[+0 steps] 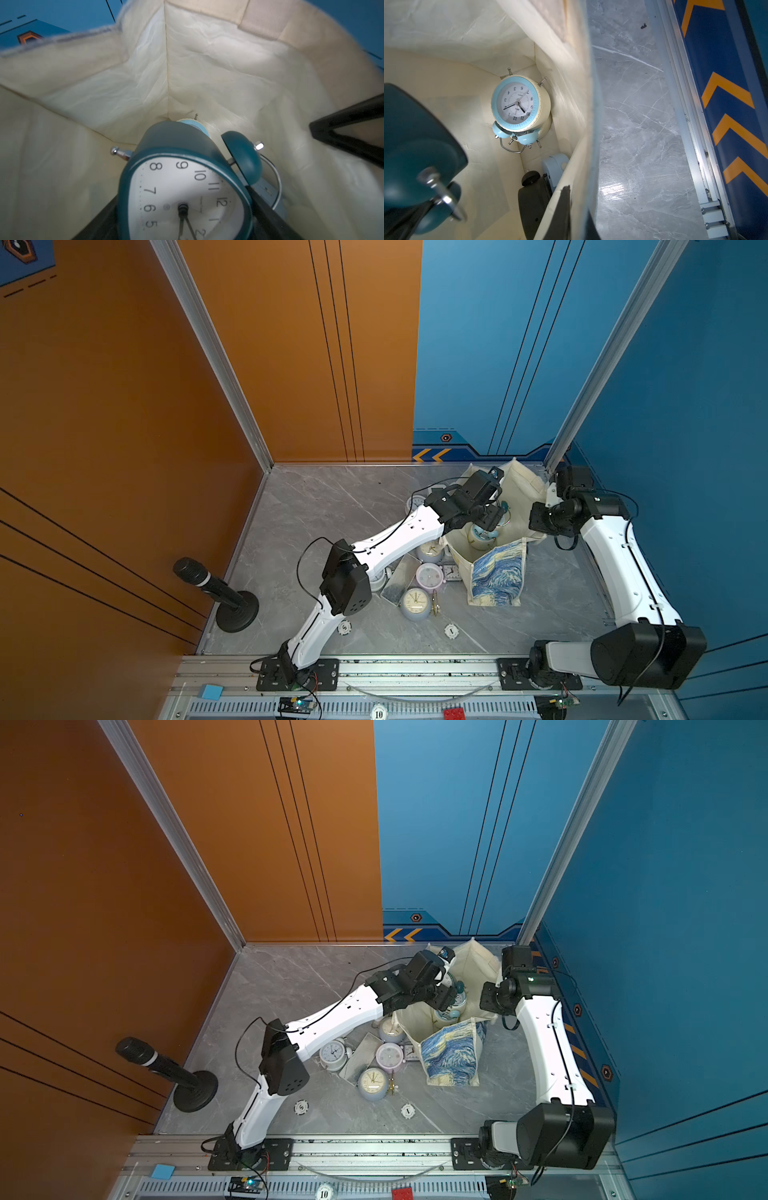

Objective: Put the alarm clock into the canvas bag
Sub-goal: Place the alarm at the canvas bag.

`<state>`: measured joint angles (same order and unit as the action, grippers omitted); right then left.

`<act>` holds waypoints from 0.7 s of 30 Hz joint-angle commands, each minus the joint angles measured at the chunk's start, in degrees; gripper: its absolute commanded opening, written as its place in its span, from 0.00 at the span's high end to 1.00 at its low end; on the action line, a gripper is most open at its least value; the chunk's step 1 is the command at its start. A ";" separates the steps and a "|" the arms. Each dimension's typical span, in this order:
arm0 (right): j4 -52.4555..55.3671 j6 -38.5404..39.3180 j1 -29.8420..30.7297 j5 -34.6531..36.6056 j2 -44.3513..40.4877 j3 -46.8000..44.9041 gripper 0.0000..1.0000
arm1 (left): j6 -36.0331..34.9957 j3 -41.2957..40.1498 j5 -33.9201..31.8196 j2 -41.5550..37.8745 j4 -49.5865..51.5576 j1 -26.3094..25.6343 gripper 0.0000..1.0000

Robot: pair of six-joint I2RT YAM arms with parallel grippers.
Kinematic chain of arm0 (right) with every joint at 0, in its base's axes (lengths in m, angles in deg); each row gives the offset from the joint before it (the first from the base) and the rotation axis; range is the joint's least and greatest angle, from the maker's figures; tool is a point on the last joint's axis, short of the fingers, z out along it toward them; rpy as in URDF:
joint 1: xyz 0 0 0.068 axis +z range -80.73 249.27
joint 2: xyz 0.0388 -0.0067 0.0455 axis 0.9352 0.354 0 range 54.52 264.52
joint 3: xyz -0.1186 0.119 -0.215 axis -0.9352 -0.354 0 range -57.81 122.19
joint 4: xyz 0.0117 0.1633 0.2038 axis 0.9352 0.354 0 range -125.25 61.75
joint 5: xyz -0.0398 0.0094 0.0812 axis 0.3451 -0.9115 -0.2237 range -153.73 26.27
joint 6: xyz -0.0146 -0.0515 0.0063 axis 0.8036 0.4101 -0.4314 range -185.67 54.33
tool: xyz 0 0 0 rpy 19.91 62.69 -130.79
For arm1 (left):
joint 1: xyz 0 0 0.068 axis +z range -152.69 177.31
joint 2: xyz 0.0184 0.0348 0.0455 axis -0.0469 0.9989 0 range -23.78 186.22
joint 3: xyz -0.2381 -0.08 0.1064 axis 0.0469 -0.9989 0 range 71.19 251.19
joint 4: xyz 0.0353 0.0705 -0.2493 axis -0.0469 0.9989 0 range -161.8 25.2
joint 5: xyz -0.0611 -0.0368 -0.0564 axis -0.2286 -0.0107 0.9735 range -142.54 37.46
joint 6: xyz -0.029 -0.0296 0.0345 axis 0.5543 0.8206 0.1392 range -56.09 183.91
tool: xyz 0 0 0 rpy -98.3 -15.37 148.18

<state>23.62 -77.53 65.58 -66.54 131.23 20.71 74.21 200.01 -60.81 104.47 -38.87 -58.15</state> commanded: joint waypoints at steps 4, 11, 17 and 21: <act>0.65 0.43 0.69 -0.11 -0.64 -0.78 0.91 | -0.01 2.86 -4.38 3.35 -2.33 0.94 0.38; 0.68 0.42 0.66 -0.29 -0.64 -0.71 0.91 | 1.54 4.26 -4.37 8.15 -1.93 2.25 0.38; 0.63 0.42 0.62 -0.44 -0.61 -0.65 0.91 | 2.82 6.74 -2.17 12.77 -1.20 3.19 0.38; 0.64 0.38 0.67 -0.53 -0.58 -0.65 0.91 | 3.67 7.53 -0.82 14.73 -0.95 3.51 0.33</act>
<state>23.62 -77.53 65.58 -66.54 131.23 20.71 76.72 206.32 -63.47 116.25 -39.09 -55.18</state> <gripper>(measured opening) 0.089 0.802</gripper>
